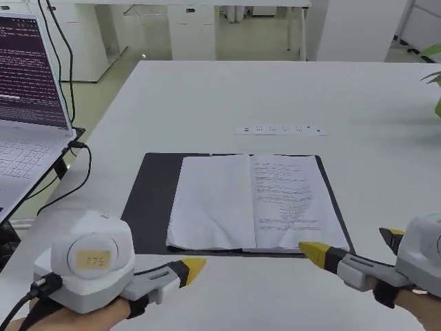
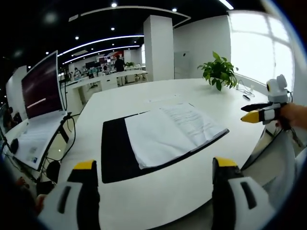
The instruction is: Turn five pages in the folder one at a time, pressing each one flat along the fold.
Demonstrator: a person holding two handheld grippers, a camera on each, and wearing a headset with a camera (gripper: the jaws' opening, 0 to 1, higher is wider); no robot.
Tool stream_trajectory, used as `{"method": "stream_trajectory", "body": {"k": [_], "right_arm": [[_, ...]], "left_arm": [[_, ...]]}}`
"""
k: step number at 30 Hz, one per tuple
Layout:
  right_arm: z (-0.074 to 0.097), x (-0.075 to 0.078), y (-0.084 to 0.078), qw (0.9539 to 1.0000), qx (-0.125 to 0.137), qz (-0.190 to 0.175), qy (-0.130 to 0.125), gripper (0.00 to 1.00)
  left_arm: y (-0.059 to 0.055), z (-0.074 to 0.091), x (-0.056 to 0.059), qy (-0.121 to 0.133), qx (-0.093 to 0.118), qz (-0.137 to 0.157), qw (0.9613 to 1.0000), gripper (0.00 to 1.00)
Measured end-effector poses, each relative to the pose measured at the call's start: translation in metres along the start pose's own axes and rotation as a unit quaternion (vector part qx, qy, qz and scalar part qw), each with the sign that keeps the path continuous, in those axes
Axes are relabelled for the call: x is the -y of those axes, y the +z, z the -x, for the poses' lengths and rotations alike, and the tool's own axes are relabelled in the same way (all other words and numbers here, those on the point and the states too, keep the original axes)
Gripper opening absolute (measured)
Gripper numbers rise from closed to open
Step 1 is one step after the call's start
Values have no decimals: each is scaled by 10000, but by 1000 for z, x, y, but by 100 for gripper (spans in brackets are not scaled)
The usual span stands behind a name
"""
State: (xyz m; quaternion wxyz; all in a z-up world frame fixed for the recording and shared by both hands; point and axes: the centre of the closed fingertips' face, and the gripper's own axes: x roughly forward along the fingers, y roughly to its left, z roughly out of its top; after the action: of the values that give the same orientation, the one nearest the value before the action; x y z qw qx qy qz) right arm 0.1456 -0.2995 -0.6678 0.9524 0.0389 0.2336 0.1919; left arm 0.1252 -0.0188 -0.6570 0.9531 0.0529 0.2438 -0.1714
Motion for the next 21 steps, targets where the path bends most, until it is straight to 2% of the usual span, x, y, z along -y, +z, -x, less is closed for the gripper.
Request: {"method": "stream_trajectory", "body": {"k": [5,8,10,13,15,17,21], "right_arm": [[3,-3,2,9999,24,129,-6,99],[3,-2,1,9999,1,130,-2,99],[3,-2,1,9999,-30,160,-4,98],[3,-5,2,9998,-64,167,29,95],[4,-7,4,9998,-39,188,51,94],[4,-7,4,9997,-49,214,49,93],[5,-6,2,9997,-71,228,36,92]], "left_arm": [[11,6,-3,40,118,-133,9998,99],[17,7,-4,30,142,-103,9998,99],[17,6,-4,21,117,-77,9999,99],[13,3,-2,-60,-124,43,9999,99],[16,-1,0,-110,-72,184,9997,99],[15,-5,2,-168,-165,227,9995,95],[16,-14,8,-263,-149,182,9994,95]]}}
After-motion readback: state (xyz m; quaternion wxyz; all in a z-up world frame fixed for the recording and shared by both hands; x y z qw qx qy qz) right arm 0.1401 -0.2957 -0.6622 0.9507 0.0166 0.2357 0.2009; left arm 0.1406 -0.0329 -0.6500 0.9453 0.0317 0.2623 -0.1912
